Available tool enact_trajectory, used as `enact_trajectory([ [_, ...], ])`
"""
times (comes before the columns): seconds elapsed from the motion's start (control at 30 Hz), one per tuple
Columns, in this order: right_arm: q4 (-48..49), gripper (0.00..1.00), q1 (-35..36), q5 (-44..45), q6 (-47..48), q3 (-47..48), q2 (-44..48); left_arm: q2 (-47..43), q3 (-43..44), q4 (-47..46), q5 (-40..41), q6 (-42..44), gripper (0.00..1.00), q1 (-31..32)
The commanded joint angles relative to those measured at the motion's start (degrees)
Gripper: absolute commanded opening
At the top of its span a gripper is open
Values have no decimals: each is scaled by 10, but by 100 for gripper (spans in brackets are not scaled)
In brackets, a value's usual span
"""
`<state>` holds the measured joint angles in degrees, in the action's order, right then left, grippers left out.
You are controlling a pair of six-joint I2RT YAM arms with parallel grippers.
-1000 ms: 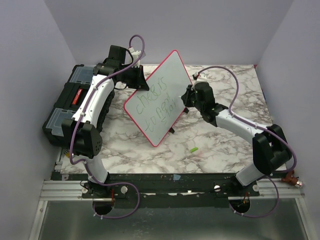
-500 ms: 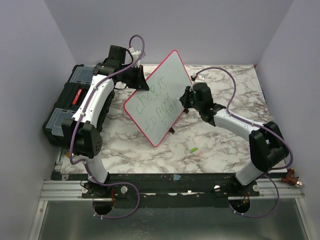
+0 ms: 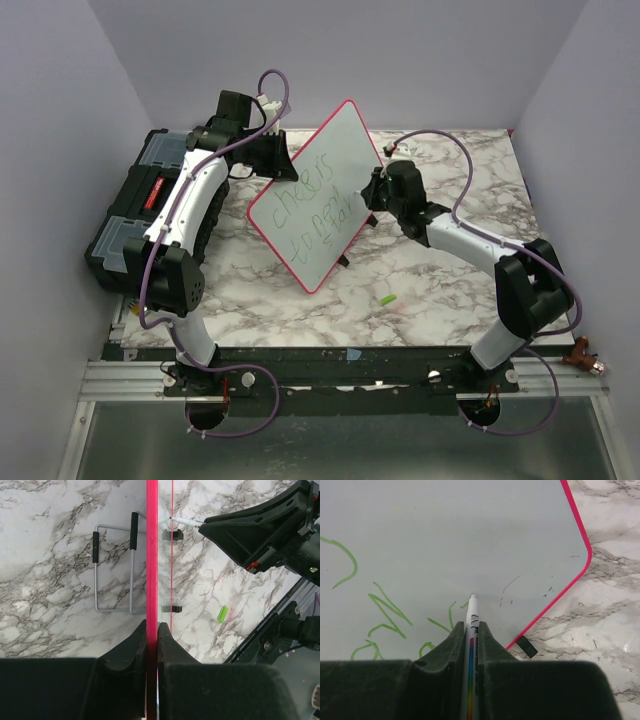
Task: Write a sentence on the whiteboard
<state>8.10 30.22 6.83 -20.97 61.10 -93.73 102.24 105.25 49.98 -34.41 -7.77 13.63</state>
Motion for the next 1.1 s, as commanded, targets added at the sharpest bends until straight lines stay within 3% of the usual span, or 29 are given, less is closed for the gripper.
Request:
enact_trajectory([
  [0.0, 19, 1, -5, 5, -6, 26, -25, 5, 0, -1, 33, 51, 0, 3],
  [0.6, 8, 1, -10, 29, 4, 11, 14, 2, 0, -1, 37, 50, 0, 4],
  [1.07, 12, 1, -10, -12, -11, 21, 15, -1, -2, -2, 34, 50, 0, 4],
])
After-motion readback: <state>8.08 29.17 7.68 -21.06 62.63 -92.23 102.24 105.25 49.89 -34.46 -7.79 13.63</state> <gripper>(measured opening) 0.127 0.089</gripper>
